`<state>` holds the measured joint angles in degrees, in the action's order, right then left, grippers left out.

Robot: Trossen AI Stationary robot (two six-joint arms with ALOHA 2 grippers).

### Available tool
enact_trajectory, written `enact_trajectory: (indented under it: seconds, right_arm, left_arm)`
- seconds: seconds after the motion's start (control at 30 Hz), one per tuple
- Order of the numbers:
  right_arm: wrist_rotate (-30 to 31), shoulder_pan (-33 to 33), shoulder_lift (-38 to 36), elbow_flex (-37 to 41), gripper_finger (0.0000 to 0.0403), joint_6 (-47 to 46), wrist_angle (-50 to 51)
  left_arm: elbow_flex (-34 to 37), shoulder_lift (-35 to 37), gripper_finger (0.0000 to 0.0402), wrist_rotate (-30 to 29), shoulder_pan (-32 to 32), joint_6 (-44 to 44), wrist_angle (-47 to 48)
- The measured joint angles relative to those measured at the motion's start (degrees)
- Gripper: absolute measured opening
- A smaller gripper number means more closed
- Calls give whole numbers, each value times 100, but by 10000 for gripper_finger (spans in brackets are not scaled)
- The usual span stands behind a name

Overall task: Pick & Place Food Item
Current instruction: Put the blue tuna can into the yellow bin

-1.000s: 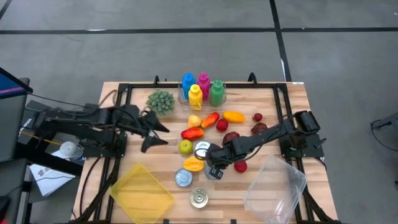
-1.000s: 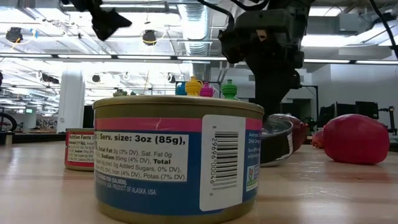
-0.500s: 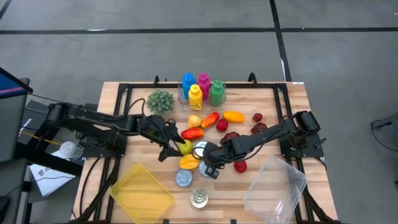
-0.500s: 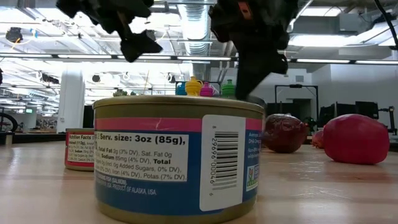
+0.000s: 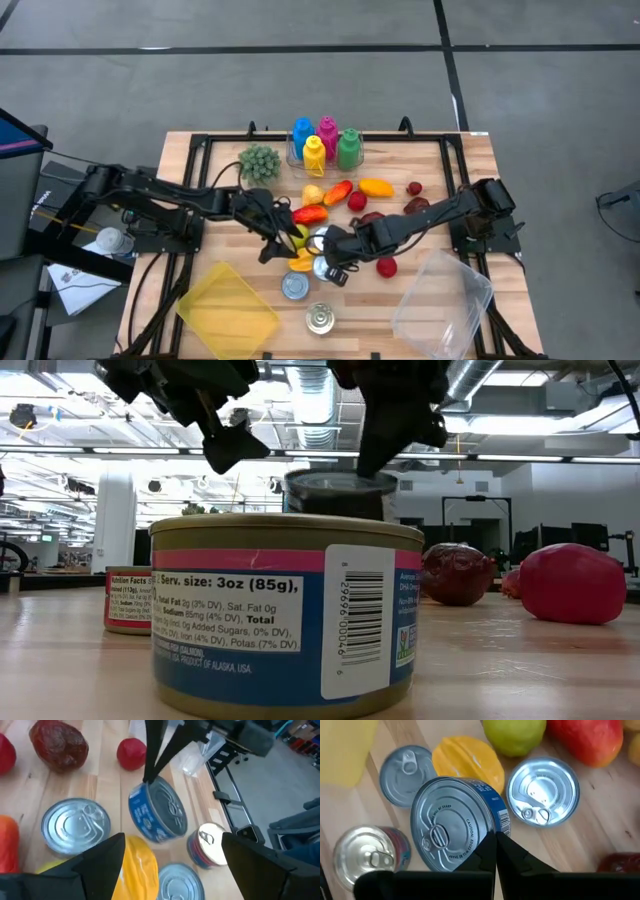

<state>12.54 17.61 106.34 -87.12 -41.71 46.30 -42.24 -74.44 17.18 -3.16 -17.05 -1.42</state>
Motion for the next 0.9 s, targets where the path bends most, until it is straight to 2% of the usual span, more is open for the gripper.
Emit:
enact_trajectory:
  seconds: [0.37,0.73,0.9]
  right_arm:
    - [427,-50,0,-447,0,282,0]
    - [588,-90,0,-650,0,429,-2]
    - [699,-122,0,-664,0,485,-37]
  left_arm:
    - [0,-493,319,30,-26,-612,-328]
    - [0,-517,319,28,-26,-881,-561]
    - [0,-517,296,28,-15,-930,-561]
